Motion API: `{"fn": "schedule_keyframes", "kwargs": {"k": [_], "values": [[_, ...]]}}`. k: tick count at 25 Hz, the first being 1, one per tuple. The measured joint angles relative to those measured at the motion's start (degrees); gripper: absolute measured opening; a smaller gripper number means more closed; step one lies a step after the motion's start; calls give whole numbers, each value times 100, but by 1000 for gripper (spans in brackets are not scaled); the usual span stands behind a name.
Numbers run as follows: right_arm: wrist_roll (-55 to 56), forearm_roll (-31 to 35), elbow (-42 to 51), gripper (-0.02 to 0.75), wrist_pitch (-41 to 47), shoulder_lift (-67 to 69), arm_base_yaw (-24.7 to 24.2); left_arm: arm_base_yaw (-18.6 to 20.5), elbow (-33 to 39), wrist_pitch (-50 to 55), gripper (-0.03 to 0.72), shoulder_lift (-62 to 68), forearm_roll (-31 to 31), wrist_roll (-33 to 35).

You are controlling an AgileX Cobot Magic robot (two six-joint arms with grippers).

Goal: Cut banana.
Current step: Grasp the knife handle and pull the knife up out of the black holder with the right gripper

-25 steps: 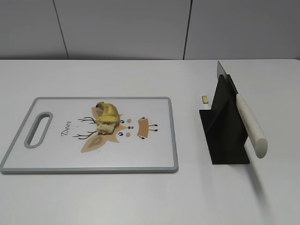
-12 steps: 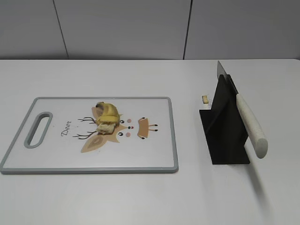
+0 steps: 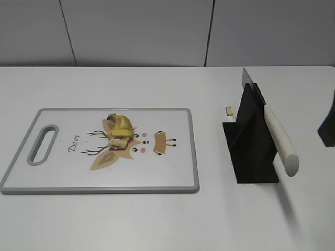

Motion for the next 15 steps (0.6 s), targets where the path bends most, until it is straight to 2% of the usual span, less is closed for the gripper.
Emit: {"fn": "schedule_keyframes", "kwargs": {"k": [9, 15], "values": [[302, -38, -370, 572, -256, 1350, -11, 0, 0, 0, 499, 0, 0, 0], [222, 306, -387, 572, -459, 2038, -524, 0, 0, 0, 499, 0, 0, 0]]}}
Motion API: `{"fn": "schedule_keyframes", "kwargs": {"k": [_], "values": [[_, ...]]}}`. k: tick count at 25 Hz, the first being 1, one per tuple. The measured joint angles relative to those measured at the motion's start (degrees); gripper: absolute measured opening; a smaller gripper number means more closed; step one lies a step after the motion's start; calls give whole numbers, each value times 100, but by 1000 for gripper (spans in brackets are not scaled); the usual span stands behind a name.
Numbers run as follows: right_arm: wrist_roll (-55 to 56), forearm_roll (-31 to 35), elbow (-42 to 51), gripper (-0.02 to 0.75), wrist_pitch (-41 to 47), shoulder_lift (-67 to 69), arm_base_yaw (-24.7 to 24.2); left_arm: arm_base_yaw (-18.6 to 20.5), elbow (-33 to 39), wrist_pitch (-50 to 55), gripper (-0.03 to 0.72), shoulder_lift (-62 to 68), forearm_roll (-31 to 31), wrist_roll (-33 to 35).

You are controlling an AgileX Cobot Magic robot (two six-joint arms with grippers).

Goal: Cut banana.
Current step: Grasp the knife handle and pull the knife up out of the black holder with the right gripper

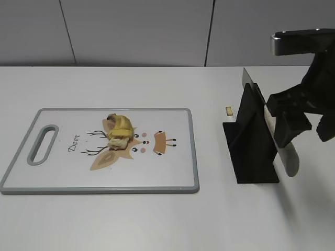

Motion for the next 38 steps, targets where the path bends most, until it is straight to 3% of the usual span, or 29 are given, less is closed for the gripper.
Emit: {"fn": "schedule_keyframes", "kwargs": {"k": [9, 15, 23, 29, 38], "values": [[-381, 416, -7, 565, -298, 407, -196, 0, 0, 0, 499, 0, 0, 0], [-383, 410, -7, 463, -381, 652, -196, 0, 0, 0, 499, 0, 0, 0], [-352, 427, -8, 413, -405, 931, -196, 0, 0, 0, 499, 0, 0, 0], [105, 461, -8, 192, -364, 989, -196, 0, 0, 0, 499, 0, 0, 0], [333, 470, -8, 181, -345, 996, -196, 0, 0, 0, 499, 0, 0, 0]]}}
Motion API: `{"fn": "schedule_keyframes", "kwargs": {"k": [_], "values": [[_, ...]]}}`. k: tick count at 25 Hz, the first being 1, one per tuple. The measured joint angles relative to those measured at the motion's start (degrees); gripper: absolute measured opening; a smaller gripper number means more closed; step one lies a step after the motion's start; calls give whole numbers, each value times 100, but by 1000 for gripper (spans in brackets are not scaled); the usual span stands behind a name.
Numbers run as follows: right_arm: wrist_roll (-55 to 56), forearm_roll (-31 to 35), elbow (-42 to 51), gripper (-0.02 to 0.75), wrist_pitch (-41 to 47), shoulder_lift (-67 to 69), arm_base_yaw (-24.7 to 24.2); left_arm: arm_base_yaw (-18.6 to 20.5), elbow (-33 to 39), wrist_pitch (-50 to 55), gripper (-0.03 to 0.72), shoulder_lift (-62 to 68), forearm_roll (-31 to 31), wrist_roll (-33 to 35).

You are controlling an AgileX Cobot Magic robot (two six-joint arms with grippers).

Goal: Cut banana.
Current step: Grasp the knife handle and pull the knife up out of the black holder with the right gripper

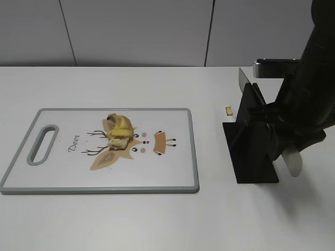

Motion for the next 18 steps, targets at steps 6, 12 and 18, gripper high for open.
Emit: {"fn": "schedule_keyframes", "kwargs": {"k": [6, 12, 18], "values": [[351, 0, -5, 180, -23, -47, 0, 0, 0, 0, 499, 0, 0, 0], [462, -38, -57, 173, -22, -274, 0, 0, 0, 0, 499, 0, 0, 0], [498, -163, -175, 173, 37, -570, 0, 0, 0, 0, 499, 0, 0, 0]]}}
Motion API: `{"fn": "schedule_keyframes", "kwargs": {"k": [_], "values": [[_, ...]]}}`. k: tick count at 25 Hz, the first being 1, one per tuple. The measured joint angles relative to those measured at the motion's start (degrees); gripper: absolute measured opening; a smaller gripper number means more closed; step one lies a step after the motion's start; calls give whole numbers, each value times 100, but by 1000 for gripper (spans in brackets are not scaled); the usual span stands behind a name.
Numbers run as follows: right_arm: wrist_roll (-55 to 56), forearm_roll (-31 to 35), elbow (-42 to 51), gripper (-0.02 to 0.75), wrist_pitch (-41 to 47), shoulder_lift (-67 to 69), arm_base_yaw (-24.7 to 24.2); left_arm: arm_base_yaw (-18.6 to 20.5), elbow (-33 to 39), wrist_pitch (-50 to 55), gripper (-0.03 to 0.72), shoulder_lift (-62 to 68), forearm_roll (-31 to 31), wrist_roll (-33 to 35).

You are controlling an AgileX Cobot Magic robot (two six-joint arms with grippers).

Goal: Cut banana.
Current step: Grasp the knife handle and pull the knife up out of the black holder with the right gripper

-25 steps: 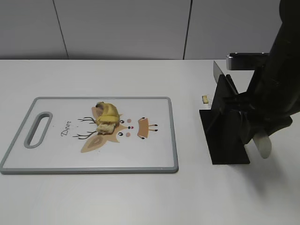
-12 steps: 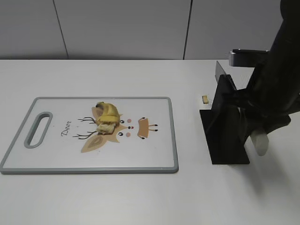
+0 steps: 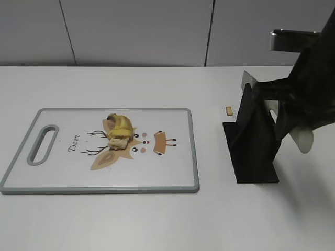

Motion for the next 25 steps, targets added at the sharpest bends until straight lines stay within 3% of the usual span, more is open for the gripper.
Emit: {"fn": "schedule_keyframes", "kwargs": {"k": [25], "values": [[-131, -472, -856, 172, -31, -627, 0, 0, -6, -46, 499, 0, 0, 0]]}}
